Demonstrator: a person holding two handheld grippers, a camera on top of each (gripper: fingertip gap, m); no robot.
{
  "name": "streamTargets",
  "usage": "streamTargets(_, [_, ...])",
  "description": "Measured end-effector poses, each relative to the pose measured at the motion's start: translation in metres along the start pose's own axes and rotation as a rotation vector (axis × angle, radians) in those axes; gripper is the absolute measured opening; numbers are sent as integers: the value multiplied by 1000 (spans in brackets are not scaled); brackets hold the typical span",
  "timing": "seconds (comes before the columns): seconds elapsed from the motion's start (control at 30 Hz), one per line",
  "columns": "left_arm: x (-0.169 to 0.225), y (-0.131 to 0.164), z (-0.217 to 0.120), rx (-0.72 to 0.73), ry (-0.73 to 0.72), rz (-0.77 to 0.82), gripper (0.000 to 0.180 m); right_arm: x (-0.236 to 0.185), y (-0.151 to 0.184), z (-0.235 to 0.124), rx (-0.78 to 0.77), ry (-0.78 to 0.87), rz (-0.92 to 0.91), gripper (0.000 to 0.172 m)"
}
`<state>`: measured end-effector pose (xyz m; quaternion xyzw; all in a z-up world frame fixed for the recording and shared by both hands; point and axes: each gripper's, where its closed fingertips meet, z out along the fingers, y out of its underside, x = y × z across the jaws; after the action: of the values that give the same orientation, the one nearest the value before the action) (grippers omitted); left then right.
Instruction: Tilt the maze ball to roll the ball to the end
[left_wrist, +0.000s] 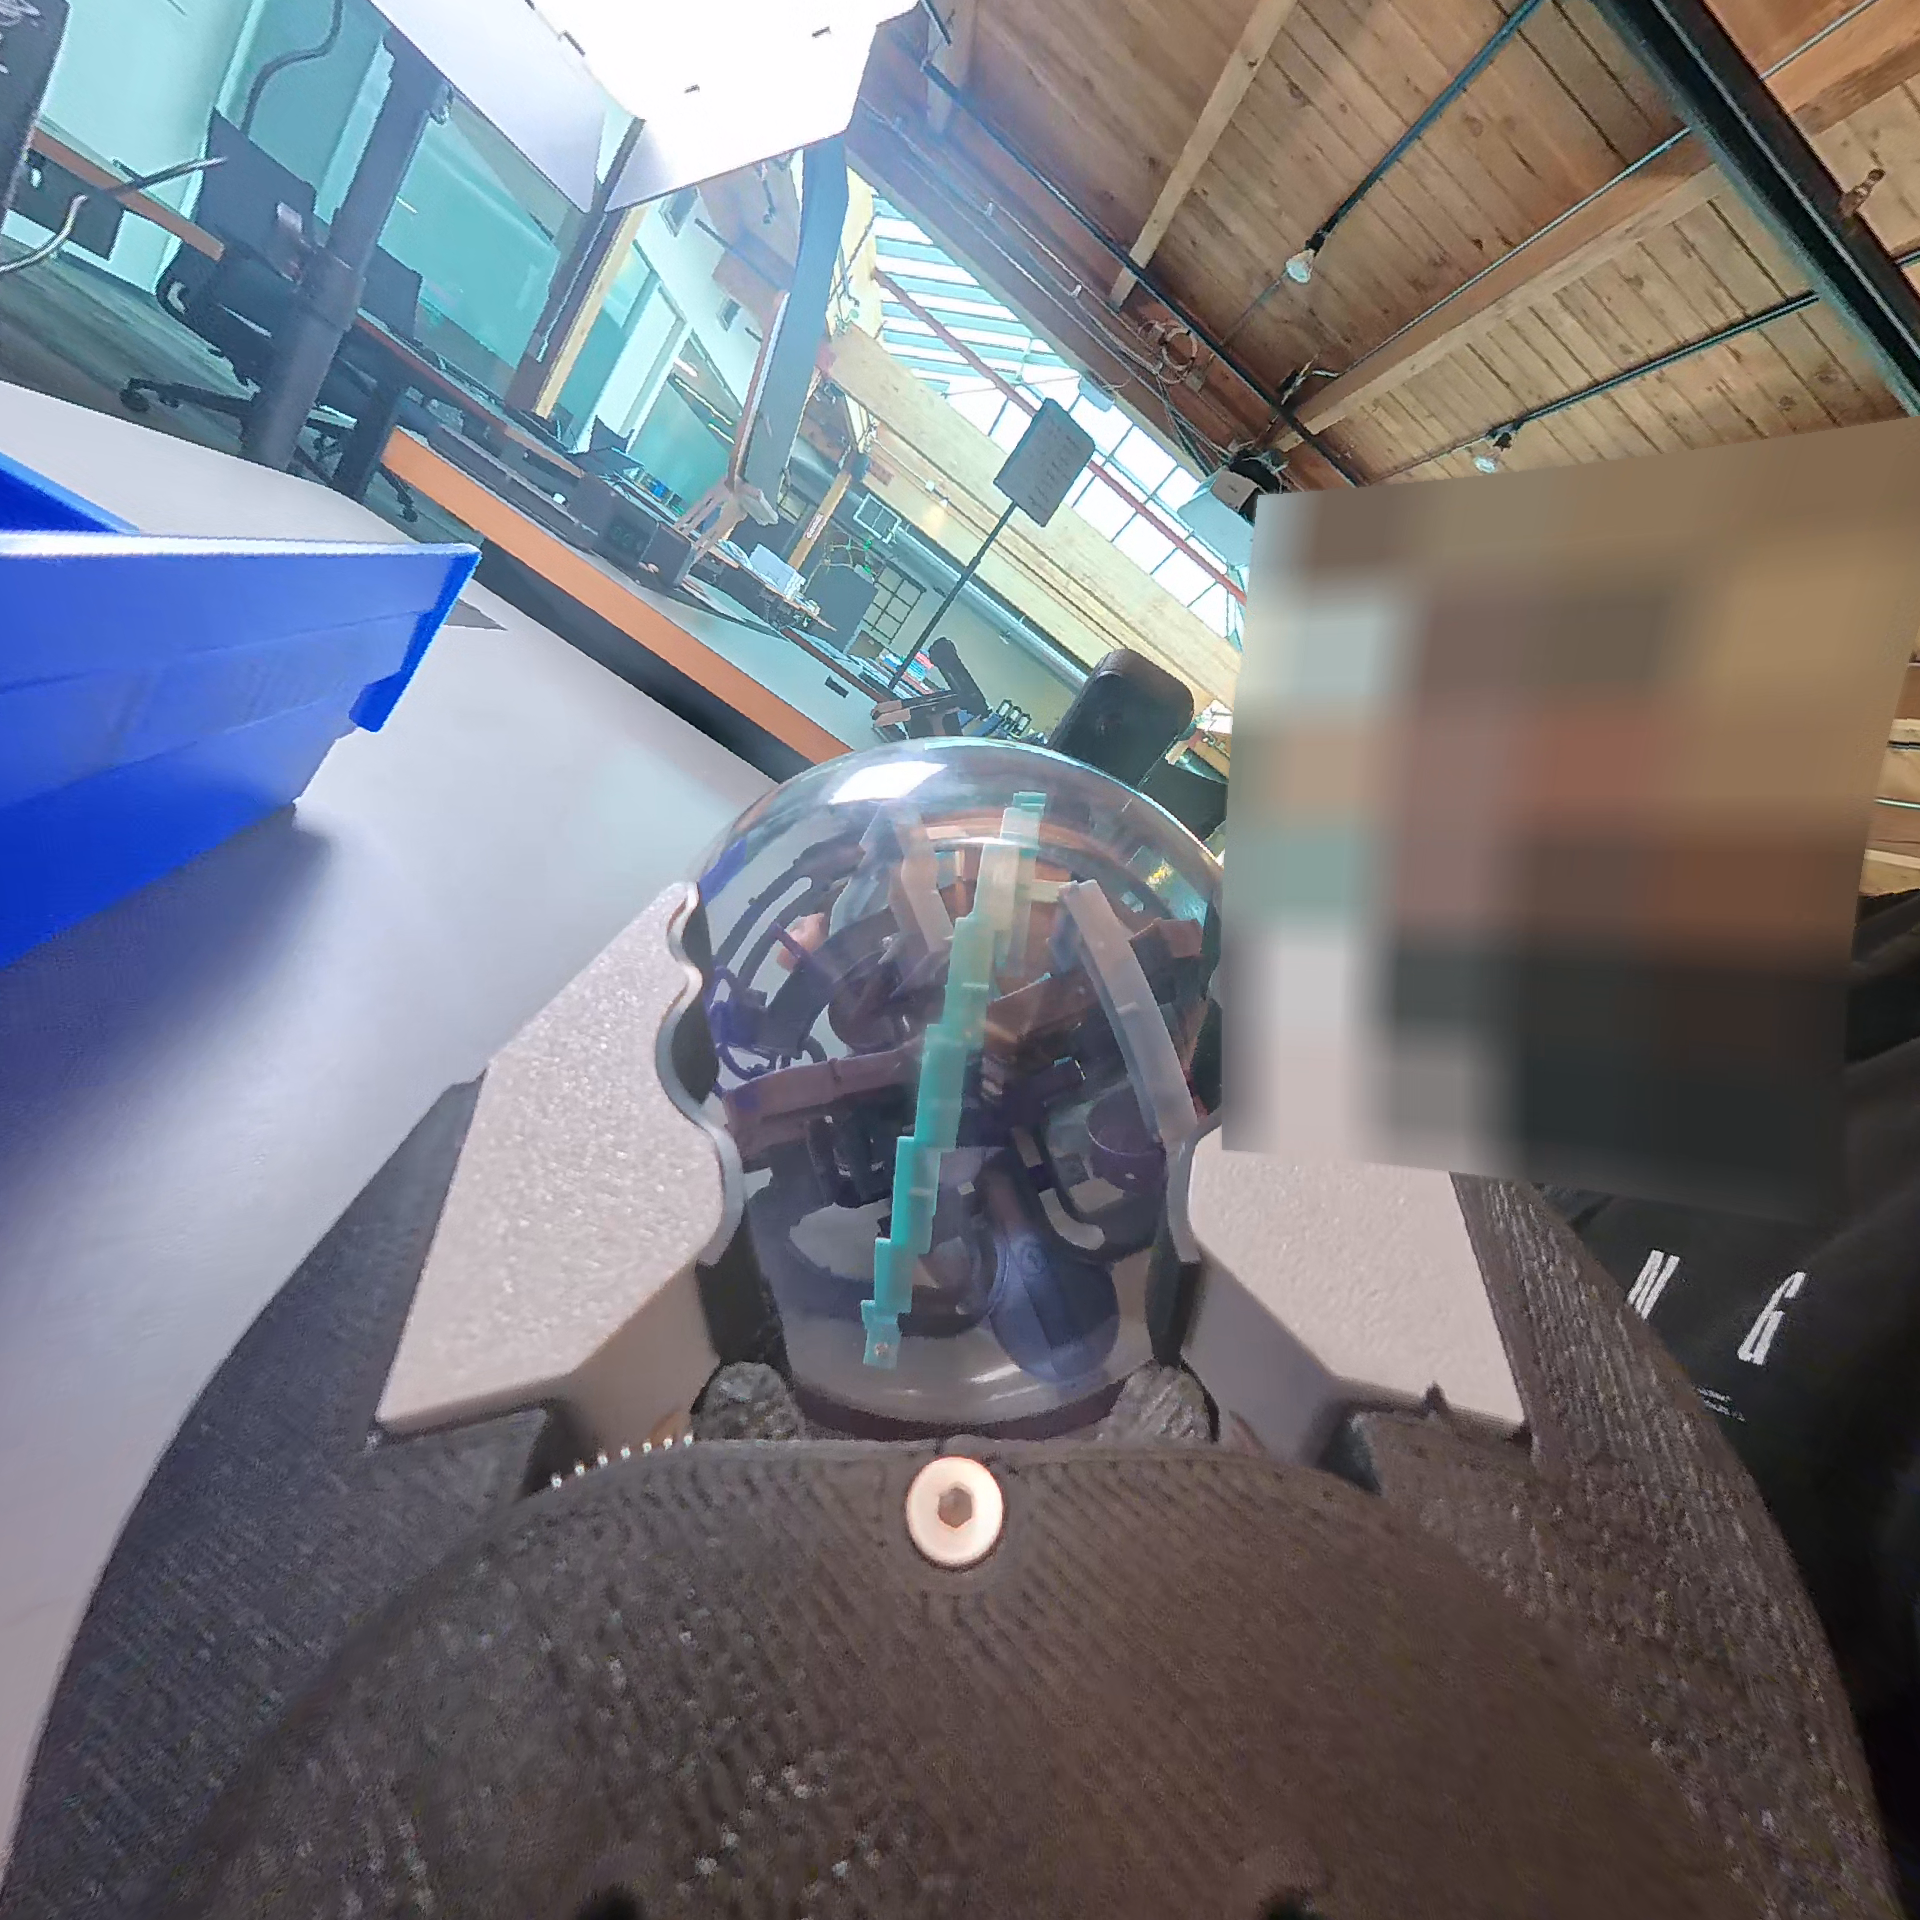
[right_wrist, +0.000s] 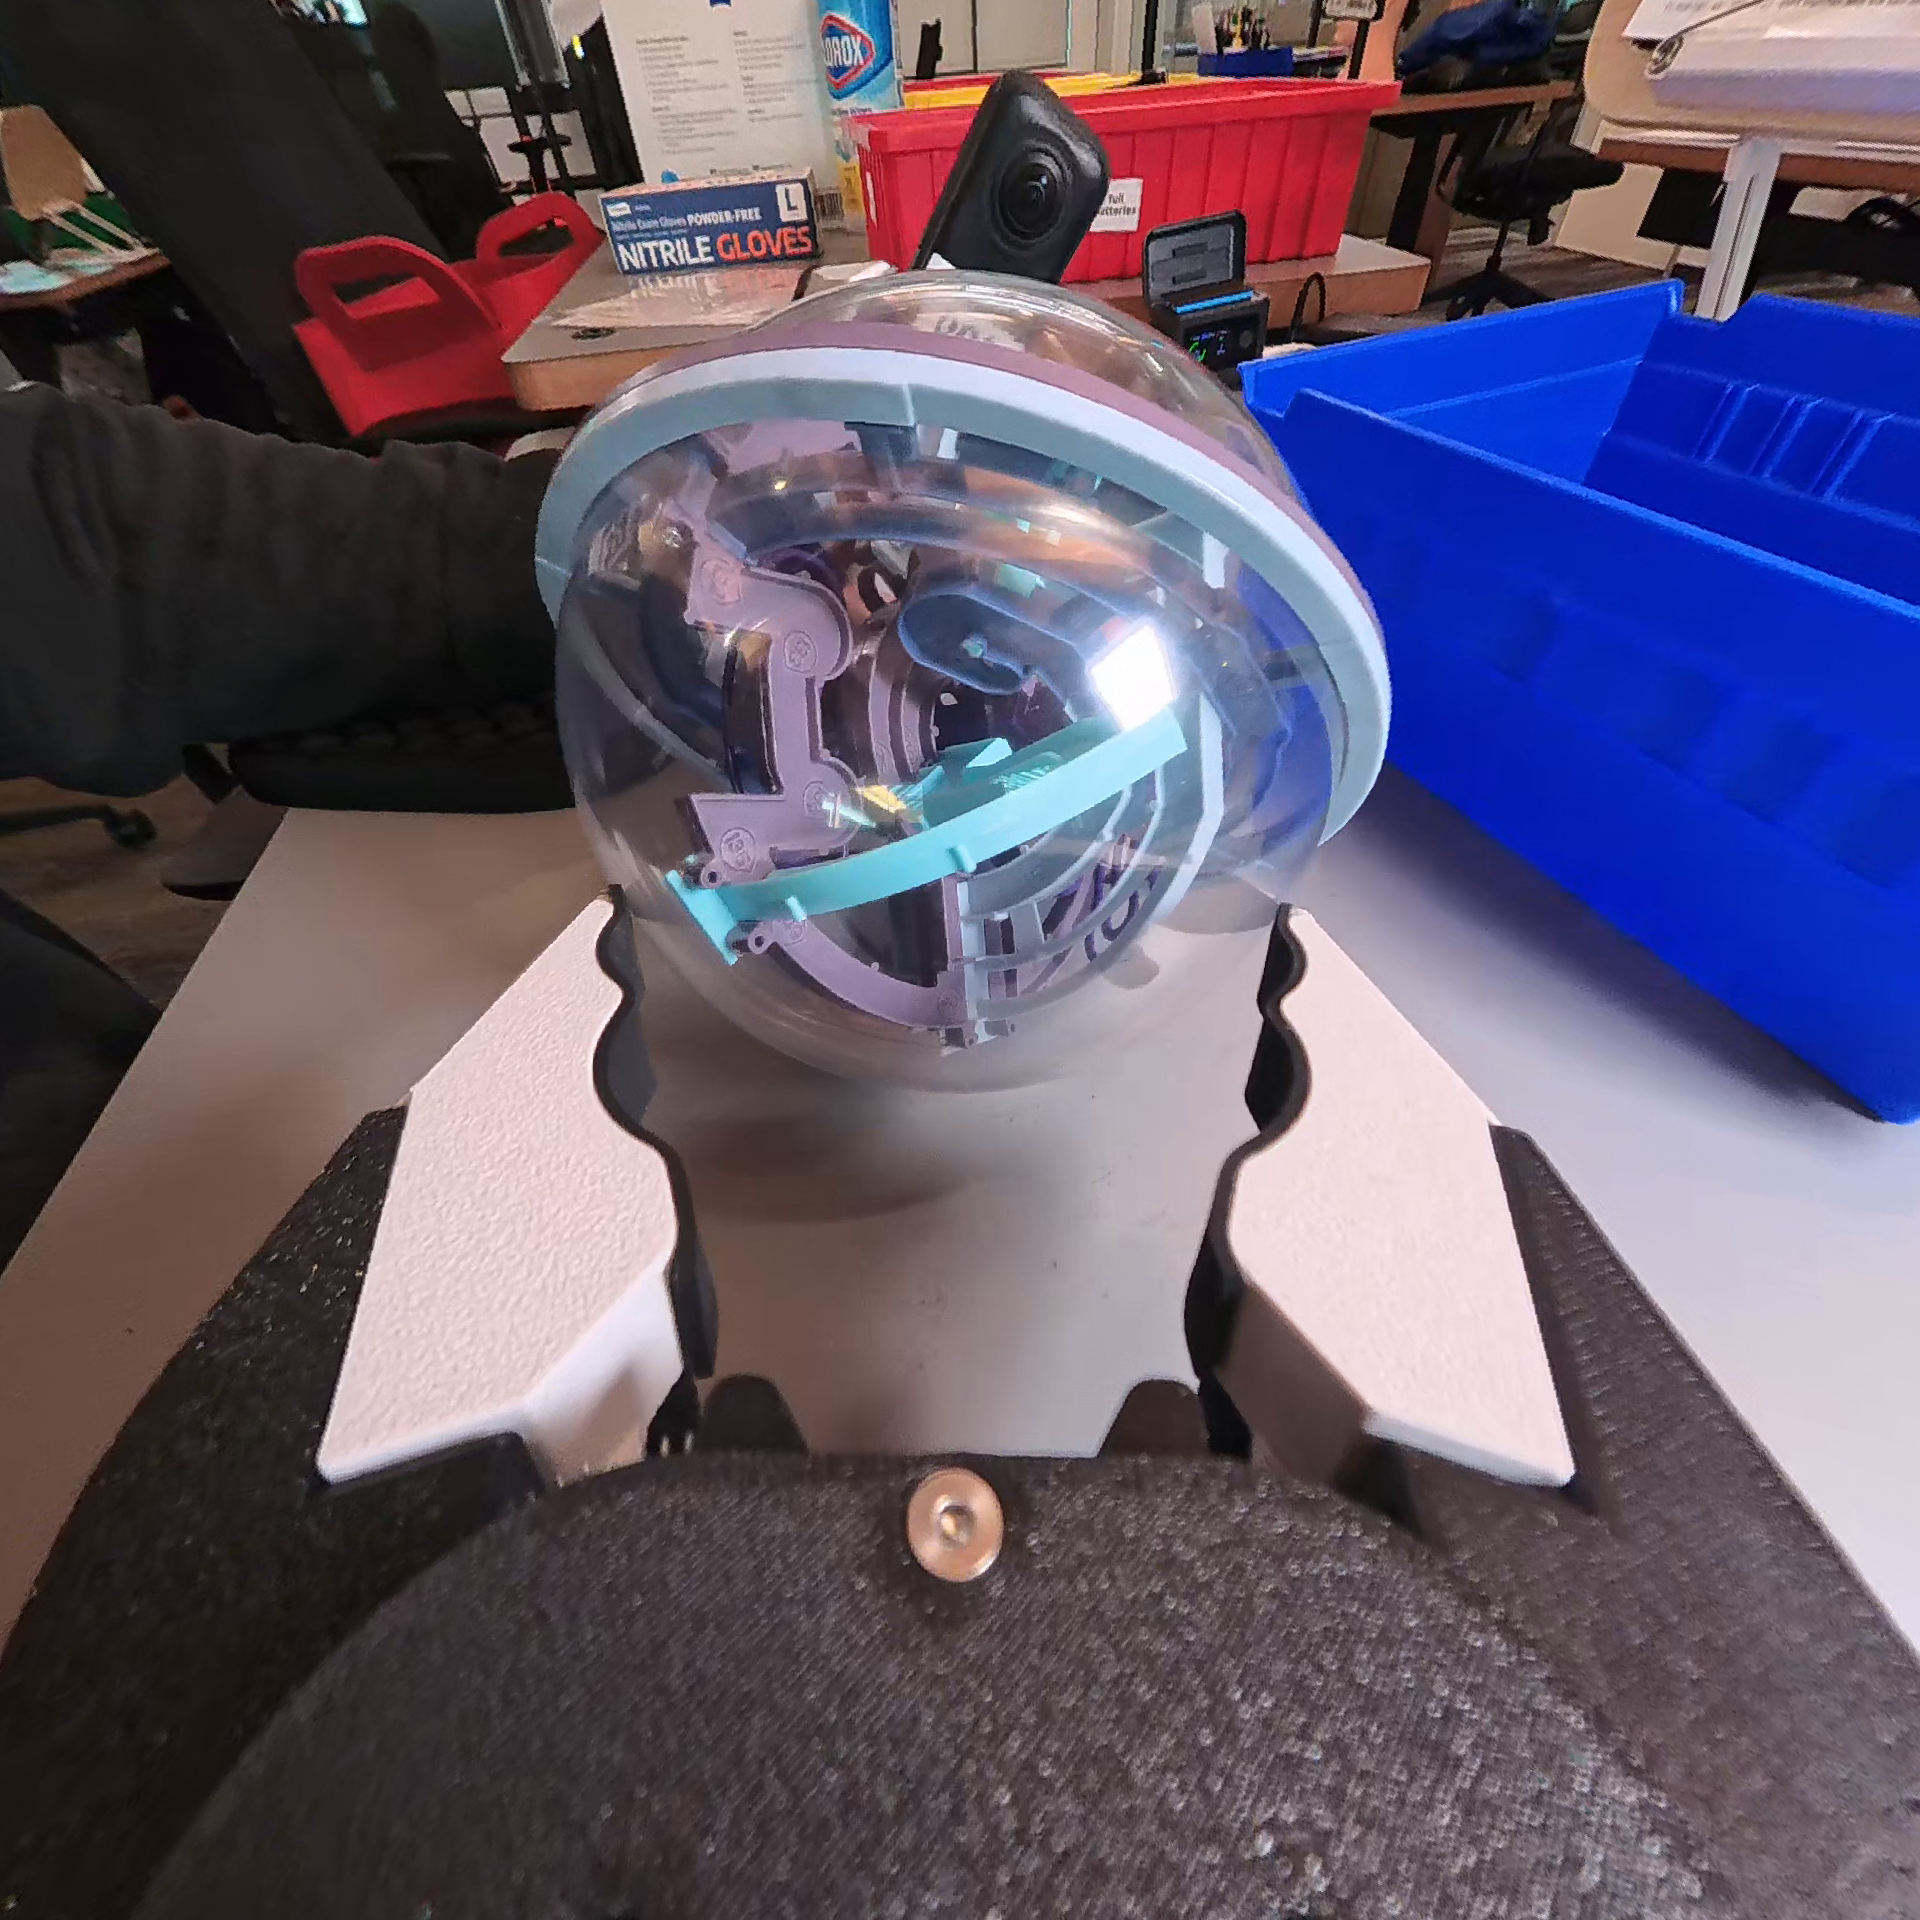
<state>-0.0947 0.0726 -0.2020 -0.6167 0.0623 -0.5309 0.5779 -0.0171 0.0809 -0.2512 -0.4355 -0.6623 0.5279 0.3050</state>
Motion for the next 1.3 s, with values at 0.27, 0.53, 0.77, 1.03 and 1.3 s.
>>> streamTargets(0.27, [15, -4, -4, -18, -51, 129, 114, 5, -1, -3, 25, 41, -3, 105])
streamTargets(0.53, [4, 9, 4, -78, -165, 202, 119, 7, -1, -2, 34, 25, 68, 107])
streamTargets(0.77, [11, 12, 9, -125, -167, 266, 116, 3, 5, -3, 10, 24, 21, 108])
streamTargets(1.03, [39, 29, 28, -258, -196, 565, 114, -6, 25, -7, -94, 43, -151, 110])
streamTargets(1.3, [61, 48, 42, -365, -222, 803, 112, -12, 46, -14, -212, 29, -174, 110])
